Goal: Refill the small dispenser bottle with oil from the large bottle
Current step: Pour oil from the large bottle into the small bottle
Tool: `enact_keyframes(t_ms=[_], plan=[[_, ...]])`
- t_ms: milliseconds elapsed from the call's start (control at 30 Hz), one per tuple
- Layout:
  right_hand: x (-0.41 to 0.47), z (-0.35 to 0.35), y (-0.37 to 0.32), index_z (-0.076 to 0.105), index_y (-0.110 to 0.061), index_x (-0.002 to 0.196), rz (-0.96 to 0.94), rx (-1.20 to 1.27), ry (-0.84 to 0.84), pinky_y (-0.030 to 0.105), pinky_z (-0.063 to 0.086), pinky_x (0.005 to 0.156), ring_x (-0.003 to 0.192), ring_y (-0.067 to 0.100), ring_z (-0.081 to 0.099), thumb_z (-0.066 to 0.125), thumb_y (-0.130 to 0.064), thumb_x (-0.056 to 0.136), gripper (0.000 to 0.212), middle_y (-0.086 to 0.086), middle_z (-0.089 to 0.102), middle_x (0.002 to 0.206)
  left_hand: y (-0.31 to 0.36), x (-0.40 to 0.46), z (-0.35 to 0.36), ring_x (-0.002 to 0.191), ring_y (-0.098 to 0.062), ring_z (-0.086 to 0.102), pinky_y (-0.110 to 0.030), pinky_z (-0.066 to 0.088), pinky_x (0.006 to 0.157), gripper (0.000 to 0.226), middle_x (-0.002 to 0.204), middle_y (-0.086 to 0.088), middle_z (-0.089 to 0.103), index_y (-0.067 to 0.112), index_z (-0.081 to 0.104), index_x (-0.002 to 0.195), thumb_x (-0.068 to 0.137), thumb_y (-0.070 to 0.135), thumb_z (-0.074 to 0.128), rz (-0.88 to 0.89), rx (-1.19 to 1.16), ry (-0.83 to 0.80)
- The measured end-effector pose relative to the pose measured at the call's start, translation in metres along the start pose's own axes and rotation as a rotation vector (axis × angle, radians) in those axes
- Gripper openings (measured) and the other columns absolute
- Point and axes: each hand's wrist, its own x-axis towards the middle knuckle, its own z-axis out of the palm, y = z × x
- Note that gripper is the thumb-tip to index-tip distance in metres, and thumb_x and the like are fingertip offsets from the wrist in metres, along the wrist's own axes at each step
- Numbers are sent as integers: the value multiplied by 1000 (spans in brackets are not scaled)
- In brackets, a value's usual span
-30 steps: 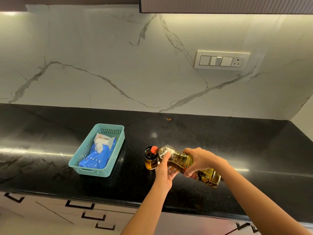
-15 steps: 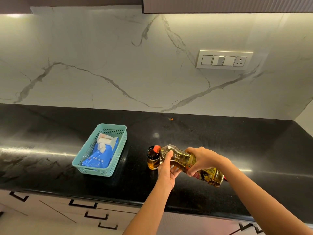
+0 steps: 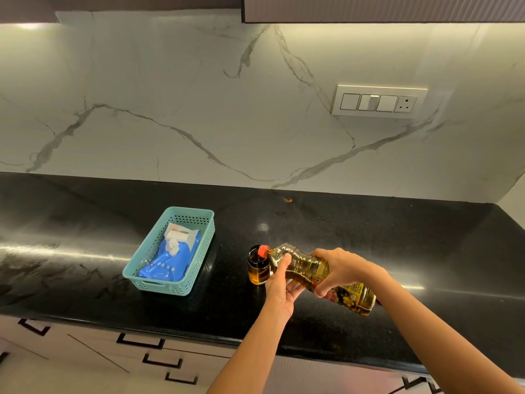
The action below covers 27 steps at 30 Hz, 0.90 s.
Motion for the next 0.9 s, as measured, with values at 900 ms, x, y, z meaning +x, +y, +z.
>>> enact_keyframes(t_ms=[900], plan=[[1, -2, 1, 36, -28, 133, 10, 0, -9, 31, 52, 87, 103, 17, 57, 77, -53, 60, 88, -1, 57, 120, 1, 0, 2, 103, -34, 62, -42, 56, 74, 48, 112, -19, 64, 13, 51, 118, 77, 24, 74, -3, -10, 18]])
